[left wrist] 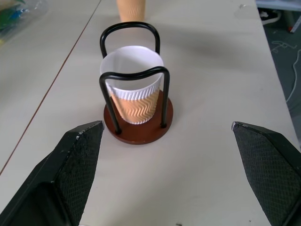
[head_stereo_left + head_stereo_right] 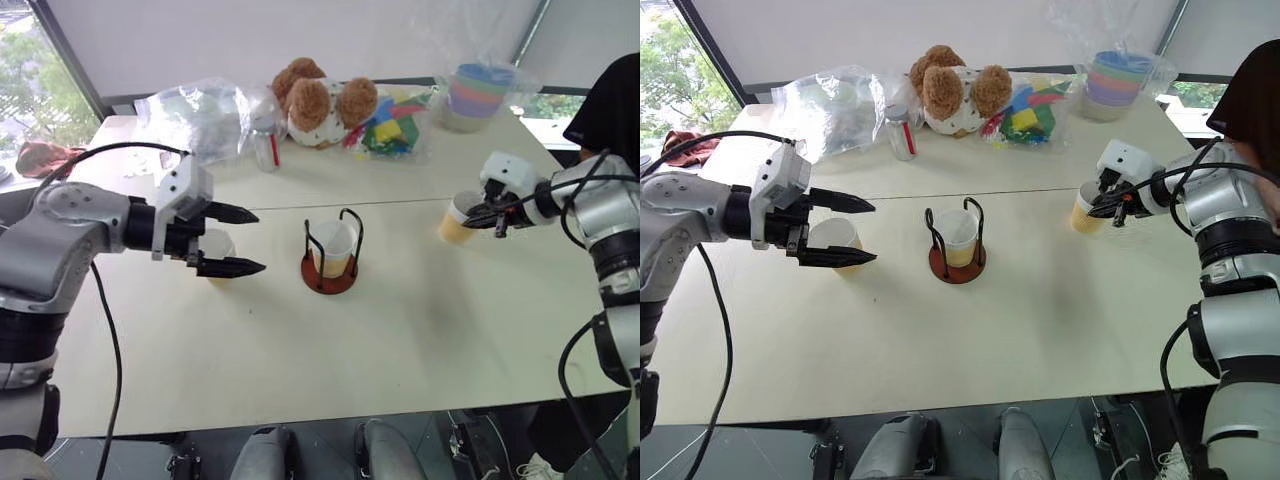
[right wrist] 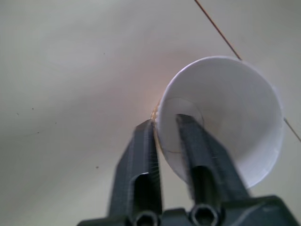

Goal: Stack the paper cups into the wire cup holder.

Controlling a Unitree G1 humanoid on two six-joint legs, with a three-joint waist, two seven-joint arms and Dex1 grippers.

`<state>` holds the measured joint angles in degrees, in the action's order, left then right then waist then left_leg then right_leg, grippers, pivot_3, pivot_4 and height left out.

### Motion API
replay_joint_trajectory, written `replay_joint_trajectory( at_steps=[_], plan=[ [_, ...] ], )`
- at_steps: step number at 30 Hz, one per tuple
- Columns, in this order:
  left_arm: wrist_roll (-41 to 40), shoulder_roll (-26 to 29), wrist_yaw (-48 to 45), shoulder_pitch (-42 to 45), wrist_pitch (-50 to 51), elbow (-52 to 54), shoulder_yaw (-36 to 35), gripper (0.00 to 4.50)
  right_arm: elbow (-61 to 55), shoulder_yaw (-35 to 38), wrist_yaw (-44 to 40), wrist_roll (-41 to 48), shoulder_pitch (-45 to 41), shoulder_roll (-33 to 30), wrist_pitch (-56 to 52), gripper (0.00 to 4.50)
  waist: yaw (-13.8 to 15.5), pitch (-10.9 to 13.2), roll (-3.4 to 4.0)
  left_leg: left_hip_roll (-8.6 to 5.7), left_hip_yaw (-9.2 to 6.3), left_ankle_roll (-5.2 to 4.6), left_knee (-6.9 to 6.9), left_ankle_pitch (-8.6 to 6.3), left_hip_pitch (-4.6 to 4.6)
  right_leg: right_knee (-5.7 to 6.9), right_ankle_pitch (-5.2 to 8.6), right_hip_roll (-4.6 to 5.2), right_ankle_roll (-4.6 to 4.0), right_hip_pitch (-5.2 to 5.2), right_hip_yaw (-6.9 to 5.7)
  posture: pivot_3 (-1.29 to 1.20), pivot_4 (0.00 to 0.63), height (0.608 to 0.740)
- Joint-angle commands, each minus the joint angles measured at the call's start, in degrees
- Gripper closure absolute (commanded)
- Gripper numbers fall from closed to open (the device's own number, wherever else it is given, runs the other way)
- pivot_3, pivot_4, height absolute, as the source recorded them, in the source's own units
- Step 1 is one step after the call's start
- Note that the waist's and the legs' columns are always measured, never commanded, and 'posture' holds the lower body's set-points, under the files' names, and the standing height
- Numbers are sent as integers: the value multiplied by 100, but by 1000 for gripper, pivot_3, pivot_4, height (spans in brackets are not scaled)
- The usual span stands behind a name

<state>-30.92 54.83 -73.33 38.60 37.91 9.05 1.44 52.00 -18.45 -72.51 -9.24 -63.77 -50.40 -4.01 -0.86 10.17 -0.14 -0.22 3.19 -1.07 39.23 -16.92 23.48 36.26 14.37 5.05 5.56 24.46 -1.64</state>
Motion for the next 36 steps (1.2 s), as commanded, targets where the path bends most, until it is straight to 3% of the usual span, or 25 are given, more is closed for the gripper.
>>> replay_joint_trajectory(
  at_steps=[1,8,15,22,36],
  plan=[
    [31,29,-10,76,-85,51,-81,0,61,148,-5,-99,-271,-19,147,4431,2,0,0,0,0,0,0,0,0,0,0,0,0,0,0,0,150,740],
    [47,42,-42,66,-88,19,-108,0,-233,264,-190,-90,-671,-18,373,4431,-10,1,2,0,-1,1,0,0,0,0,0,0,0,0,0,0,150,740],
    [78,128,-102,6,-93,-25,-138,0,-2546,446,-1784,957,-1664,431,-473,4431,-38,12,21,9,-2,1,-7,0,0,16,0,-9,0,12,1,0,150,740],
    [41,129,-20,-200,-54,107,-215,0,-3791,273,-1999,1510,-1371,777,-1100,4431,76,7,10,-9,-12,-1,14,-1,1,32,0,9,0,-7,-7,0,150,740],
    [-48,180,131,-413,-44,216,-350,0,-4453,-212,-1999,1963,-862,892,-1734,4431,7,8,9,-3,-13,-6,30,-4,3,51,0,4,0,0,-8,0,150,740]
  ],
)
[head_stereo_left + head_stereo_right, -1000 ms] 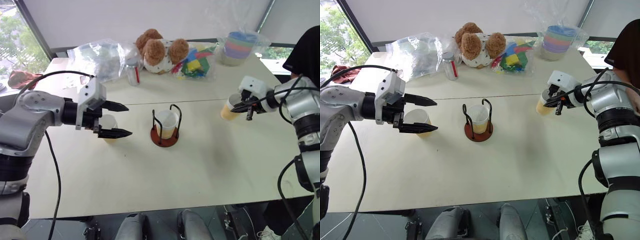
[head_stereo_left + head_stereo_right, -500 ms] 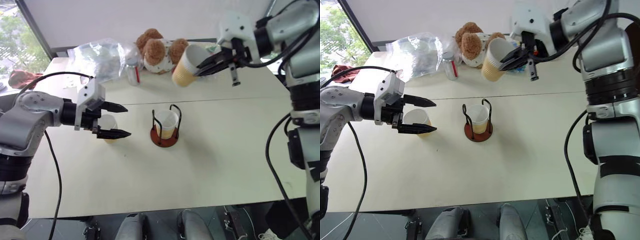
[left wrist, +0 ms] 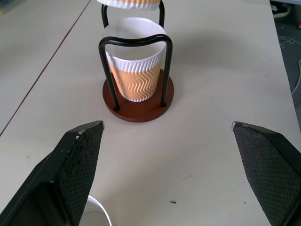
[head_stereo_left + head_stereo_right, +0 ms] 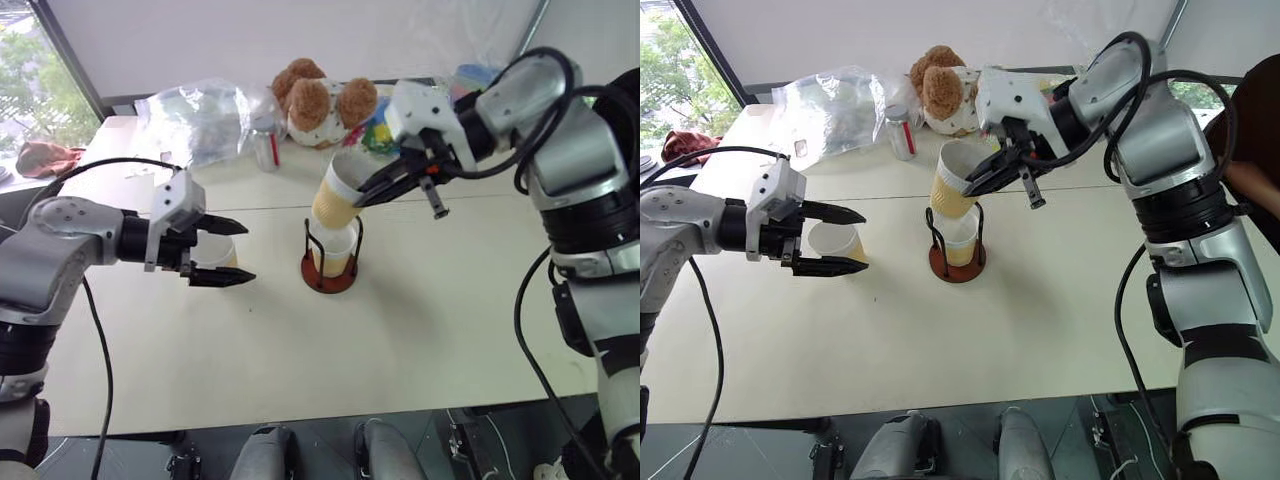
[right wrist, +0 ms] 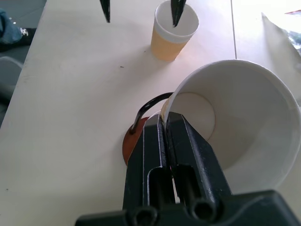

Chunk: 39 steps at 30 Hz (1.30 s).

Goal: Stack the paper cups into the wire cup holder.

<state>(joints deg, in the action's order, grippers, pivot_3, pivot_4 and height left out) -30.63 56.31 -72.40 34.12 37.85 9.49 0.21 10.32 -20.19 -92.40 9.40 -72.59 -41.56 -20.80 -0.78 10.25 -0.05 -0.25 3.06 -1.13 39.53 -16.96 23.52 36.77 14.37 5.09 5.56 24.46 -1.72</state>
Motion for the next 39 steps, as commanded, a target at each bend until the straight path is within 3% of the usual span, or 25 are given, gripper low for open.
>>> replay_joint_trajectory(
  at_steps=[1,14,17,24,30,33,39],
  plan=[
    [-82,20,56,27,-33,193,-221,0,-327,-49,-10,82,60,27,-73,4431,1,0,0,0,0,0,0,0,0,3,0,0,0,1,0,0,150,740],
    [-214,-114,262,72,55,286,-235,0,-131,-196,82,-352,132,236,218,4431,5,0,0,0,0,0,4,0,-1,18,0,0,0,6,0,0,150,740],
    [-245,-117,294,75,65,300,-243,0,-108,-190,86,-391,125,262,244,3586,5,0,0,0,0,0,4,0,-1,18,0,0,0,6,0,0,150,740],
    [-339,-130,330,148,87,307,-256,0,-3,-138,157,-449,47,290,310,37,3,0,0,0,0,0,4,0,-1,18,0,0,0,6,0,0,150,740],
    [-288,-86,388,519,-47,72,-427,0,360,337,379,-217,-376,289,201,37,8,3,-3,0,0,0,5,0,0,18,0,0,0,6,0,0,150,740],
    [133,305,357,679,-441,-320,-548,0,-99,1213,245,1017,-458,130,-1310,37,5,3,-3,2,0,2,3,1,0,18,0,-1,0,8,0,0,150,740],
    [914,938,-265,911,-1297,-1076,-113,0,-2041,2259,1115,2544,1080,-19,-3087,37,17,-9,-24,2,-6,-4,-17,-2,-5,14,0,1,-1,5,-11,0,150,740]
  ],
)
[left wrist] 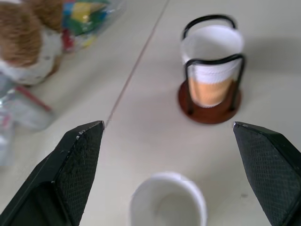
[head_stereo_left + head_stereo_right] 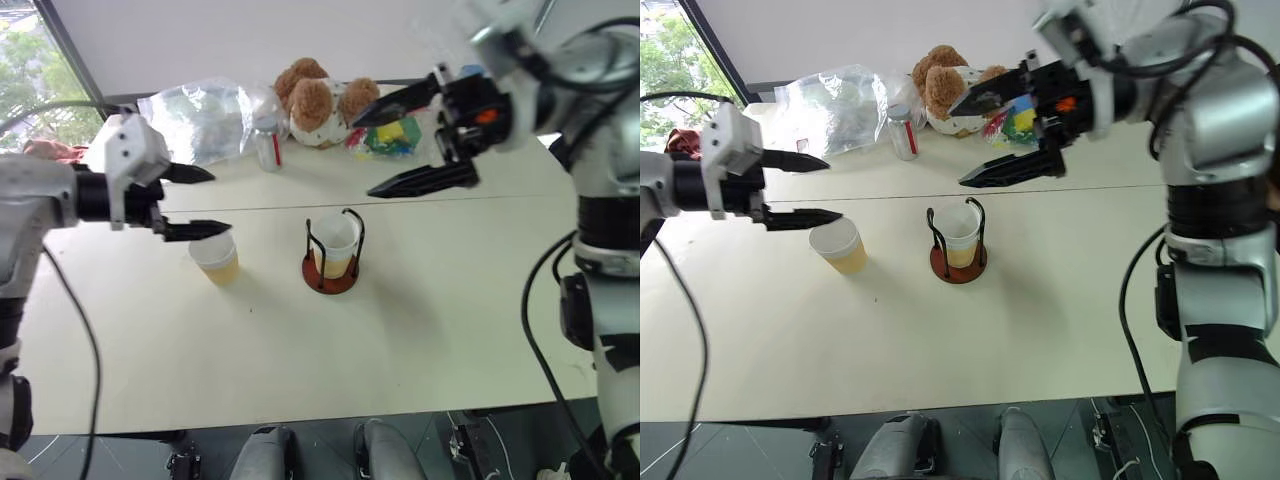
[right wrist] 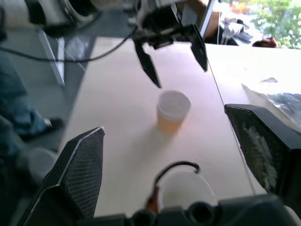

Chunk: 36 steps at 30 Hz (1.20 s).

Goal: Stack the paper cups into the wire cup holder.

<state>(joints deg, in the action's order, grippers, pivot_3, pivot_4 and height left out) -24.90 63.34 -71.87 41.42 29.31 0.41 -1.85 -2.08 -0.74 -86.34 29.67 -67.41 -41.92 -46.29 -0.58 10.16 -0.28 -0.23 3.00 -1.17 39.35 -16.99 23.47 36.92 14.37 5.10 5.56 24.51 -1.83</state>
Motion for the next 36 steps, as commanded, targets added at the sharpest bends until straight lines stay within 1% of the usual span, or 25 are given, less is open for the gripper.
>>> replay_joint_trajectory(
  at_steps=[1,4,7,13,17,24,28,30,31,33,34,35,36],
  plan=[
    [369,301,-439,240,-452,-233,127,0,-1078,377,741,562,870,16,-594,37,-2,1,0,-2,5,-13,0,-7,-1,-1,0,3,0,-1,0,0,150,740],
    [509,431,-817,298,-532,-269,312,0,-1595,616,1440,720,1587,89,-738,37,-1,3,-1,-4,15,-24,6,-13,0,-1,0,7,0,0,2,0,150,740],
    [890,461,-959,120,-969,-441,519,0,-1917,730,1982,835,2046,155,-758,37,-4,3,-1,-3,16,-24,9,-13,-1,2,0,6,0,0,4,0,150,740],
    [1232,352,-974,-247,-1487,-695,543,0,-2447,901,2710,1195,2617,118,-947,37,-4,3,-2,4,14,-24,8,-13,-2,2,1,-1,1,2,4,0,150,740],
    [1375,38,-933,-270,-1668,-814,688,0,-2891,823,3071,1238,3130,-123,-1059,37,45,2,-3,3,10,-25,9,-14,-1,2,1,1,1,0,4,0,150,740],
    [1615,-334,-981,-148,-1950,-1029,900,0,-3166,828,3588,1420,3474,-266,-1220,37,23,3,-5,1,11,-28,19,-15,-1,3,1,1,1,-2,7,0,150,740],
    [2050,-668,-918,58,-2479,-1528,1248,0,-3262,867,3884,1524,3624,-283,-1300,37,26,3,-5,1,11,-28,20,-15,-1,3,1,0,1,-2,7,0,150,740],
    [2197,-794,-926,172,-2689,-1779,1345,550,-3274,958,4039,1670,3689,-207,-1340,0,17,3,-5,1,11,-28,22,-15,0,3,1,0,1,-3,7,0,150,740],
    [2252,-826,-952,204,-2780,-1858,1377,914,-3274,1015,4115,1758,3716,-157,-1365,0,12,3,-5,1,11,-29,23,-16,0,4,1,-1,1,-3,7,0,150,740],
    [2311,-864,-989,240,-2897,-1960,1405,1952,-3282,1086,4221,1906,3760,-135,-1388,0,7,3,-5,2,10,-30,22,-16,0,3,1,-1,1,-3,7,0,150,740],
    [2324,-898,-990,263,-2927,-2015,1408,2319,-3318,1122,4266,1941,3836,-178,-1408,0,4,3,-5,2,10,-31,22,-17,0,4,1,-1,1,-3,7,0,150,740],
    [2357,-936,-1002,290,-3003,-2094,1422,2970,-3364,1169,4322,1980,3936,-216,-1422,0,5,3,-6,3,8,-31,21,-17,0,3,1,-1,1,-3,6,0,150,740],
    [2382,-978,-1015,320,-3048,-2152,1434,3366,-3388,1200,4352,2004,4012,-256,-1424,0,17,3,-6,3,8,-31,22,-17,0,3,1,-1,1,-3,6,0,150,740]
  ],
)
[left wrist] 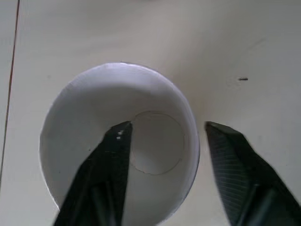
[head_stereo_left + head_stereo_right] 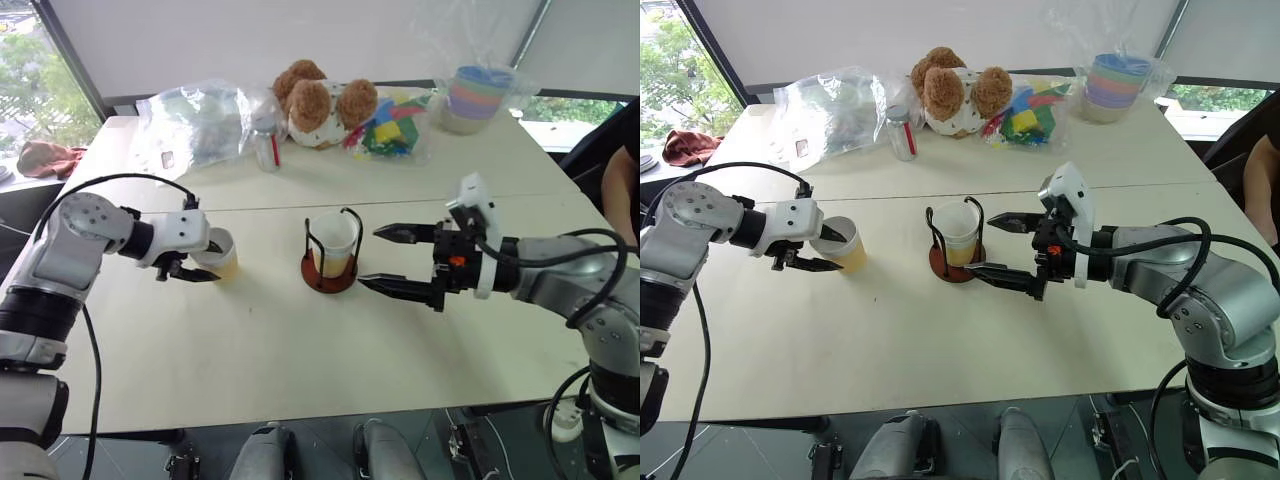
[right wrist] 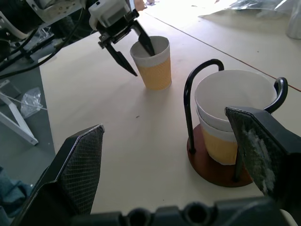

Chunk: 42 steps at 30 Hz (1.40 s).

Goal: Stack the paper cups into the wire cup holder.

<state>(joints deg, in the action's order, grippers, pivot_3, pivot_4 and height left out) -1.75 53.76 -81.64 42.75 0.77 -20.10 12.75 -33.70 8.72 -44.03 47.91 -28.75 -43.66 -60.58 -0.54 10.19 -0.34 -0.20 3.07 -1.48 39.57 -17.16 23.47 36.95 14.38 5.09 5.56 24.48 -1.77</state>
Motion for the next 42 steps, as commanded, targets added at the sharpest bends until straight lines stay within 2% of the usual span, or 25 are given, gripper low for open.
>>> replay_joint_trajectory(
  at_steps=[1,2,7,12,15,19,24,27,34,42],
  plan=[
    [85,-49,-51,209,-230,-142,-20,3822,-238,271,147,204,193,-109,8,0,18,0,0,0,-1,0,0,0,0,0,0,0,0,-1,0,0,150,740],
    [101,-79,-58,240,-259,-183,-14,4456,-245,278,172,217,226,-139,16,0,14,0,0,-1,-1,0,0,0,0,0,0,1,0,-2,0,0,150,740],
    [157,-242,-192,702,-152,-566,-33,4490,-276,375,304,287,378,-270,19,0,41,1,-3,-2,-3,-1,11,-1,3,0,0,1,0,-2,-1,0,150,740],
    [38,-746,-451,2078,-361,-1579,-96,4490,-262,703,396,331,638,-546,49,0,149,1,-6,-2,-3,-6,22,-4,5,0,0,-1,1,-4,-2,0,150,740],
    [-398,-1383,-949,3264,-322,-2024,-12,4490,-189,1023,312,393,708,-848,60,0,203,2,-8,-4,-10,-16,43,-9,25,0,1,-2,1,-5,-8,0,150,740],
    [-1566,-1849,-1086,4231,-241,-2257,928,4490,-155,1263,311,300,842,-1198,86,0,250,1,-8,-8,-10,-35,56,-20,45,-17,0,-1,3,-2,-4,0,150,740],
    [-2378,-1942,-1086,4670,-619,-2539,2272,4490,-378,1473,593,410,1067,-1169,25,0,100,-1,-1,-3,-15,-47,42,-27,32,-24,7,-5,14,0,1,0,150,740],
    [-2428,-2087,-1086,4826,-1155,-2923,2937,4490,-548,1689,906,591,1252,-978,-7,0,91,0,-1,0,-16,-44,43,-25,31,-16,7,-8,14,5,2,0,150,740],
    [-2418,-2306,-1086,4963,-1949,-3477,3633,4490,-776,2040,1318,913,1696,-873,41,0,134,1,-4,-4,-13,-44,50,-25,37,-20,7,-3,13,5,5,0,150,740],
    [-2968,-2149,-1086,5063,-1798,-3293,4258,4490,-787,1958,1573,997,1806,-866,152,0,127,1,-4,-5,-17,-44,49,-25,43,-31,7,-3,14,4,5,0,150,740]
  ],
)
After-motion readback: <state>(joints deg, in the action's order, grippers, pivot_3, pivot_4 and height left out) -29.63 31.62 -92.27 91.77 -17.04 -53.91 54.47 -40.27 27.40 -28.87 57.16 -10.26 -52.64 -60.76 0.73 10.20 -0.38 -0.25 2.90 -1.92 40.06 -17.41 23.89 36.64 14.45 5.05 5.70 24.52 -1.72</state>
